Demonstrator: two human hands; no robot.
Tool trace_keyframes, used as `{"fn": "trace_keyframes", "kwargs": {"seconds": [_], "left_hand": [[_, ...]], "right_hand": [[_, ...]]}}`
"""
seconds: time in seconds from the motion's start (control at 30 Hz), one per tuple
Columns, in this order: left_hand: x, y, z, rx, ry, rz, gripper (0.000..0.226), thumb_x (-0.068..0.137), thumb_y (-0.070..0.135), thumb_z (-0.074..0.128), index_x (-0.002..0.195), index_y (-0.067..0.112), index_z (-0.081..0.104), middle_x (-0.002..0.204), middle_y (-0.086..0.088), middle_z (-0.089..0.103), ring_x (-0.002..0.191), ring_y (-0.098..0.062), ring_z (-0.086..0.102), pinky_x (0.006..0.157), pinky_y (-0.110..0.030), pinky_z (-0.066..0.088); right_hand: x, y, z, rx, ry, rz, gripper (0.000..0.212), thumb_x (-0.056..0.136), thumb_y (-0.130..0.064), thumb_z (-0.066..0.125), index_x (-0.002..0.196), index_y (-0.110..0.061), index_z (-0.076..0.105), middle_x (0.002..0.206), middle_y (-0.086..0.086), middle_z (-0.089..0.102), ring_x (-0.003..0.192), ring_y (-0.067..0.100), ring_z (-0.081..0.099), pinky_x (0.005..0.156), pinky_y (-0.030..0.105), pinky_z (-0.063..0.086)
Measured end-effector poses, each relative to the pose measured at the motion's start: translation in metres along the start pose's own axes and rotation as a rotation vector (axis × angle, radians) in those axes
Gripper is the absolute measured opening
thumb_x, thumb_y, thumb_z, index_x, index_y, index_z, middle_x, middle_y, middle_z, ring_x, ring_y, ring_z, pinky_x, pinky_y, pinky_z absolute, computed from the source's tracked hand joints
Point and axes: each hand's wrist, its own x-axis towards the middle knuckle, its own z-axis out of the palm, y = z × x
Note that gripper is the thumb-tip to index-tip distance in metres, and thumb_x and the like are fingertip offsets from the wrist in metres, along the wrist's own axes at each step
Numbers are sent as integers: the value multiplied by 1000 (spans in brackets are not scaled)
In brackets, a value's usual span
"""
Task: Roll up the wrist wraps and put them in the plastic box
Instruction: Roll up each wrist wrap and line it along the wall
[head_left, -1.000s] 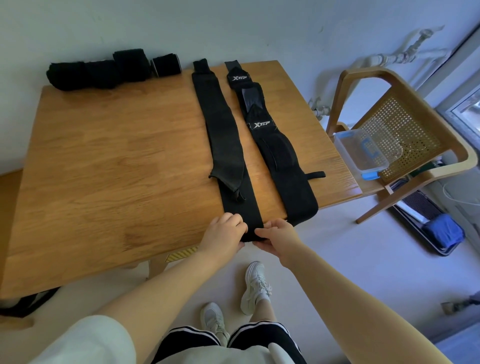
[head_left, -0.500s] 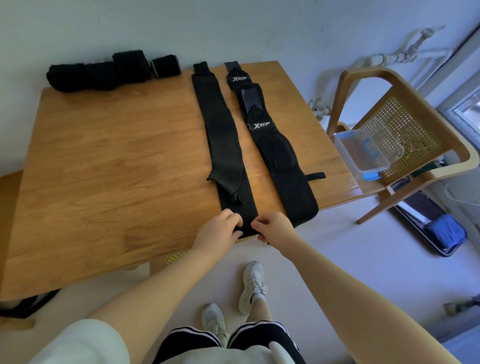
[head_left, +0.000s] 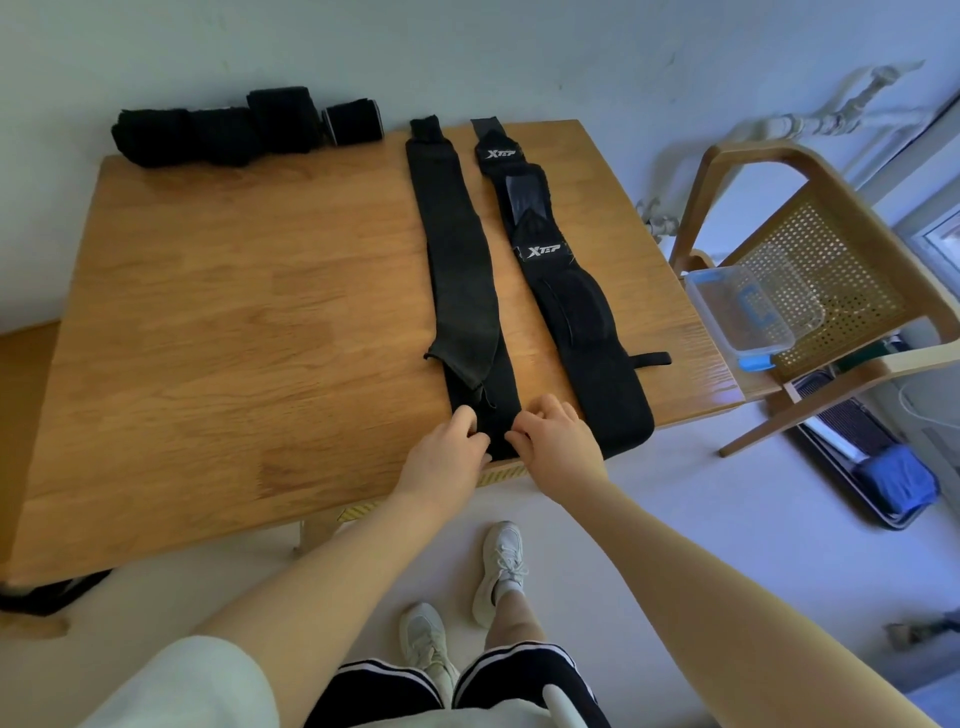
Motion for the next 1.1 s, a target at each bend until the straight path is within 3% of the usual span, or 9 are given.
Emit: {"fn": "trace_keyframes", "kwargs": {"seconds": [0.17,0.37,0.5,0.63,0.7,0.77,0.97,1.03,1.1], "left_hand": [[1,-4,5,-109,69,-71,32,99,29,45,125,14,56,116,-4,53,105,-22,52,76,-34,46],[4,-4,3,-160,158,-126,26,98,29,47,116,13,58,113,-3,59,100,-19,55,76,-33,47],[10,-6,-1,-25,207,-109,24,94,26,55,109,11,63,137,-10,44,124,-28,43,95,-37,38],[20,-8,-12,25,213,-98,48,84,27,70,125,9,52,148,-19,32,138,-35,30,111,-45,28],[24,-14,-14,9,77,-115,64,92,35,57,145,12,28,158,-14,6,146,-29,2,117,-41,5],[29,-20,-18,34,-55,-150,70,97,41,45,151,16,9,159,-8,-8,146,-25,-11,117,-38,-5],[36,-23,-26,35,-165,-89,62,99,41,40,151,20,15,160,-3,0,147,-20,-4,117,-34,-1],[39,-24,-31,8,-153,-91,56,99,37,42,150,21,24,159,-2,9,146,-22,5,117,-35,12],[45,-24,-36,-43,-134,-113,47,100,31,43,145,22,36,154,-2,20,141,-21,20,110,-34,30]], "right_hand": [[4,5,-2,54,-129,-164,26,97,-25,51,118,-13,61,115,5,58,105,22,53,86,34,44],[20,-5,-1,113,-162,14,30,98,-27,49,126,-17,55,119,2,54,106,18,51,84,34,49],[23,-11,0,114,-33,81,22,95,-28,55,115,-19,50,115,-1,46,90,17,53,74,31,50],[28,-4,-1,-188,38,-213,15,92,-29,59,101,-17,64,114,2,50,99,23,49,82,32,41],[31,0,-4,-300,94,-385,15,75,-30,78,81,-19,70,98,2,59,86,22,57,69,31,45],[30,4,-8,-364,74,-513,20,64,-35,85,73,-22,72,91,-1,64,83,20,62,65,28,48],[33,14,-6,-406,20,-597,25,60,-24,85,82,-23,73,104,-1,66,101,19,62,90,33,50],[40,11,-8,-398,-7,-575,24,66,-26,82,87,-23,73,103,-3,66,99,18,61,90,32,48],[46,6,-16,-365,-122,-514,26,89,-29,62,113,-22,66,118,-1,59,111,19,54,98,33,38]]}}
